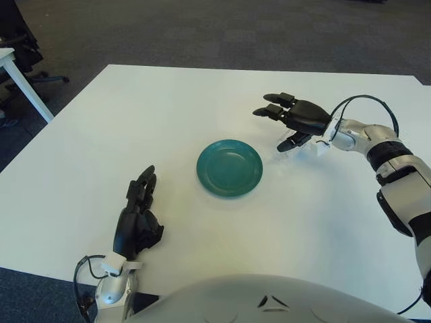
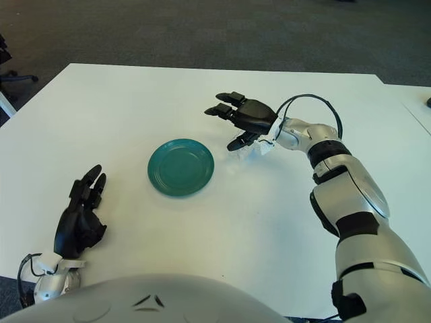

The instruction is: Put the bottle into the plate.

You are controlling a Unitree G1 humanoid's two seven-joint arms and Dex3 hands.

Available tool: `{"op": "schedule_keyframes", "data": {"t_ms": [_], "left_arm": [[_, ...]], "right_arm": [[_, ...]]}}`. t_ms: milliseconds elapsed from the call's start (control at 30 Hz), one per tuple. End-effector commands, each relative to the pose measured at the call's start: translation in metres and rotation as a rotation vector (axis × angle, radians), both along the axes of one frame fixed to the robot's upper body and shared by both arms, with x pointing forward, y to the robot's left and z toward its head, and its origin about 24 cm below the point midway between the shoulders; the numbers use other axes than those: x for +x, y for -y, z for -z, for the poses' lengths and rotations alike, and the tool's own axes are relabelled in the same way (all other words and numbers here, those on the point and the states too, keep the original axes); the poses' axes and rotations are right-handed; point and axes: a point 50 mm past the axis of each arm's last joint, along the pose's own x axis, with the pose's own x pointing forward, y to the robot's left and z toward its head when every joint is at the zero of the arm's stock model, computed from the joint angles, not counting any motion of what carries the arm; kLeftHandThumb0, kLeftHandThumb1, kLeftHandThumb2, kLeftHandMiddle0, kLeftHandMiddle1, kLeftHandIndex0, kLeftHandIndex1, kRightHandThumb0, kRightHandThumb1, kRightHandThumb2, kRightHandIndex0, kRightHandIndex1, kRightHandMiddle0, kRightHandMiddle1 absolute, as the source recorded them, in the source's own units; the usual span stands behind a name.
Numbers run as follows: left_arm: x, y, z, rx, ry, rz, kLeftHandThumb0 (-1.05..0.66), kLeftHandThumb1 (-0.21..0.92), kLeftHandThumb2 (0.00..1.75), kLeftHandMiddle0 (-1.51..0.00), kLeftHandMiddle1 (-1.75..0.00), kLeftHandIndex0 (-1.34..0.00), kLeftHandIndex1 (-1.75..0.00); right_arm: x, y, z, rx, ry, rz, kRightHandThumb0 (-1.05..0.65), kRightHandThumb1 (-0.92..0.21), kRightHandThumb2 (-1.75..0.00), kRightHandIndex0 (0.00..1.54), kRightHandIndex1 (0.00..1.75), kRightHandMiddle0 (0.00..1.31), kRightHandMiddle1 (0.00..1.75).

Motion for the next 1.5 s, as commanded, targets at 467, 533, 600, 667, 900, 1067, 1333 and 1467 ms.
{"op": "schedule_keyframes", "data": {"t_ms": [467,533,600,667,900,1067,1333,1467], "left_arm": [[0.000,-0.001,0.015,-0.016,-0.086,0.020,-0.93,0.92,1.05,-0.18,0.00,0.00,-0.53],[0.000,-0.002,0.015,-0.014,-0.086,0.020,-0.93,0.92,1.05,-0.18,0.00,0.00,-0.53],[0.001,-0.003,0.015,-0.012,-0.088,0.023,-0.93,0.92,1.05,-0.18,0.00,0.00,-0.53],[0.001,-0.003,0.015,-0.012,-0.092,0.026,-0.93,0.92,1.05,-0.18,0.00,0.00,-0.52],[0.001,-0.007,0.015,-0.010,-0.106,0.024,-0.93,0.92,1.05,-0.18,0.00,0.00,-0.51],[0.000,-0.008,0.015,-0.010,-0.109,0.023,-0.92,0.92,1.05,-0.18,0.00,0.00,-0.51],[0.000,-0.012,0.014,-0.005,-0.108,0.023,-0.91,0.92,1.04,-0.19,0.00,0.00,-0.51],[-0.002,-0.015,0.012,-0.002,-0.104,0.025,-0.91,0.92,1.04,-0.19,0.00,0.00,-0.50]], "right_arm": [[0.004,0.032,-0.005,-0.098,0.007,0.094,-1.05,-0.92,-0.47,0.00,0.00,0.00,0.01],[0.004,0.032,-0.005,-0.110,0.011,0.096,-1.05,-0.92,-0.47,0.00,0.00,0.00,0.00],[0.005,0.033,-0.005,-0.127,0.020,0.099,-1.05,-0.92,-0.48,0.00,0.00,0.00,0.00],[0.005,0.033,-0.005,-0.132,0.024,0.100,-1.05,-0.92,-0.48,0.00,0.00,0.00,0.00],[0.003,0.037,-0.003,-0.145,0.043,0.099,-1.05,-0.92,-0.49,0.00,0.00,0.00,0.00],[0.002,0.038,-0.002,-0.156,0.068,0.085,-1.05,-0.92,-0.51,0.00,0.00,0.00,0.00],[-0.001,0.039,0.003,-0.170,0.079,0.065,-1.05,-0.92,-0.52,0.00,0.00,0.00,0.00],[-0.004,0.038,0.008,-0.170,0.067,0.054,-1.05,-0.92,-0.52,0.00,0.00,0.00,0.00]]}}
